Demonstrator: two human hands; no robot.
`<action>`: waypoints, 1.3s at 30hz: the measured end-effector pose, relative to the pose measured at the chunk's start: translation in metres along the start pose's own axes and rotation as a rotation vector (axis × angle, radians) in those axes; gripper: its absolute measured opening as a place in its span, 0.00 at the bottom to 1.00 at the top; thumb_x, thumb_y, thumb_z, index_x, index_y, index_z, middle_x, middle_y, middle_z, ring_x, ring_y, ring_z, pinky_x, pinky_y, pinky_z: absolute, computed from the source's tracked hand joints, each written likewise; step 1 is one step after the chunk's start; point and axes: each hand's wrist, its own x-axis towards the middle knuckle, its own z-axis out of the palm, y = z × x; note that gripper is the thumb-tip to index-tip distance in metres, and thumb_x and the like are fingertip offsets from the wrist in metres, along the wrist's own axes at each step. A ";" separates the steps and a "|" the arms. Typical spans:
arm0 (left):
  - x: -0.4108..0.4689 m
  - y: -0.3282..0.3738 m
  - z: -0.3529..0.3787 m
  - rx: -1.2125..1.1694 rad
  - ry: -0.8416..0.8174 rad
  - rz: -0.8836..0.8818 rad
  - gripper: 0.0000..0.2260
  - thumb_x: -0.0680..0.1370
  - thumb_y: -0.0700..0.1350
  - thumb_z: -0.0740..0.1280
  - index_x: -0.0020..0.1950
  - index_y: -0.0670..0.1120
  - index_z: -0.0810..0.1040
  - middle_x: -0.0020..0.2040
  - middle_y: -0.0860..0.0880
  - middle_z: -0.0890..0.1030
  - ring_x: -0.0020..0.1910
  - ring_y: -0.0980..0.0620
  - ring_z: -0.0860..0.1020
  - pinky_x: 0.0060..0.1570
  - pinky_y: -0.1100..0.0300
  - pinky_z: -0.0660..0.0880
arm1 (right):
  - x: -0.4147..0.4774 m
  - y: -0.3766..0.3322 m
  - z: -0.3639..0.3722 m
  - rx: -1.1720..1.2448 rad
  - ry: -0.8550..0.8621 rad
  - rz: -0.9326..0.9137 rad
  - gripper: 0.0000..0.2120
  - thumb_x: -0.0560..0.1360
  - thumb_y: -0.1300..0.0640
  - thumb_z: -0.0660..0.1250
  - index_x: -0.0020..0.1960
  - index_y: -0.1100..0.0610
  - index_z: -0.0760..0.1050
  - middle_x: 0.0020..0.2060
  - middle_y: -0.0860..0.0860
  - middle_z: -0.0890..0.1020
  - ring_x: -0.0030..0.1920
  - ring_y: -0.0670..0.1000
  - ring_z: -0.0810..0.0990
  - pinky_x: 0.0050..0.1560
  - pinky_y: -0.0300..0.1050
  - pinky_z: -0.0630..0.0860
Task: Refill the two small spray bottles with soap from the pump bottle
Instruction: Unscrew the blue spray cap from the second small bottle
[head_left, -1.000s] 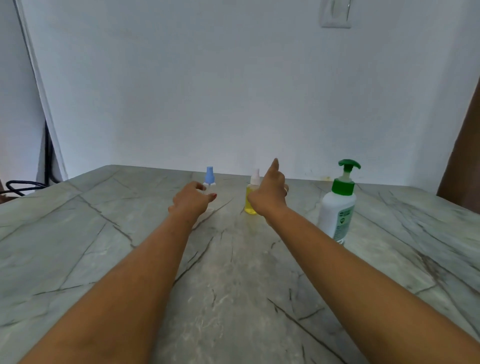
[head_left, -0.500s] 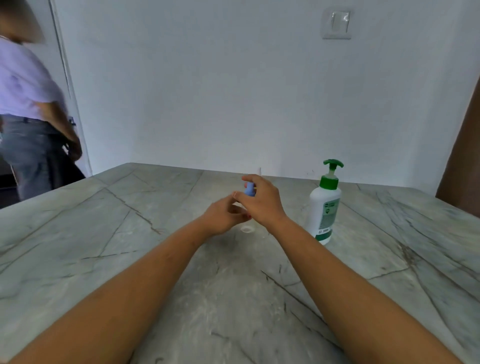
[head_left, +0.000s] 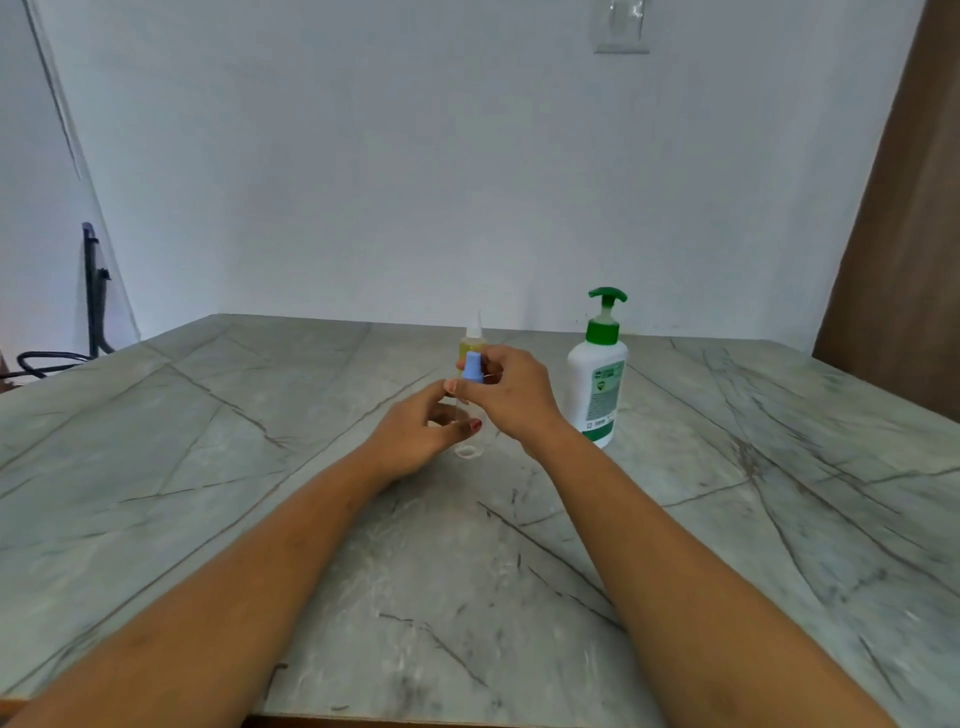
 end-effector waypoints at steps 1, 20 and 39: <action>0.001 -0.002 0.001 0.015 0.022 0.015 0.21 0.75 0.55 0.65 0.68 0.56 0.67 0.54 0.57 0.78 0.52 0.60 0.76 0.49 0.67 0.66 | 0.000 0.000 -0.001 0.007 -0.008 -0.001 0.18 0.70 0.56 0.73 0.59 0.58 0.77 0.54 0.51 0.81 0.49 0.47 0.79 0.49 0.33 0.73; 0.010 -0.007 0.012 0.093 0.116 0.095 0.20 0.76 0.55 0.64 0.66 0.51 0.69 0.51 0.55 0.77 0.48 0.58 0.75 0.42 0.72 0.66 | 0.007 0.010 -0.020 0.089 -0.208 0.003 0.19 0.72 0.62 0.71 0.63 0.58 0.75 0.55 0.52 0.81 0.54 0.47 0.79 0.59 0.44 0.75; 0.018 -0.014 0.013 0.078 0.043 0.037 0.23 0.76 0.56 0.62 0.70 0.55 0.65 0.63 0.50 0.77 0.61 0.52 0.74 0.57 0.59 0.66 | 0.009 0.010 -0.004 -0.038 0.025 -0.007 0.14 0.69 0.57 0.75 0.53 0.58 0.80 0.42 0.47 0.78 0.36 0.38 0.73 0.34 0.26 0.66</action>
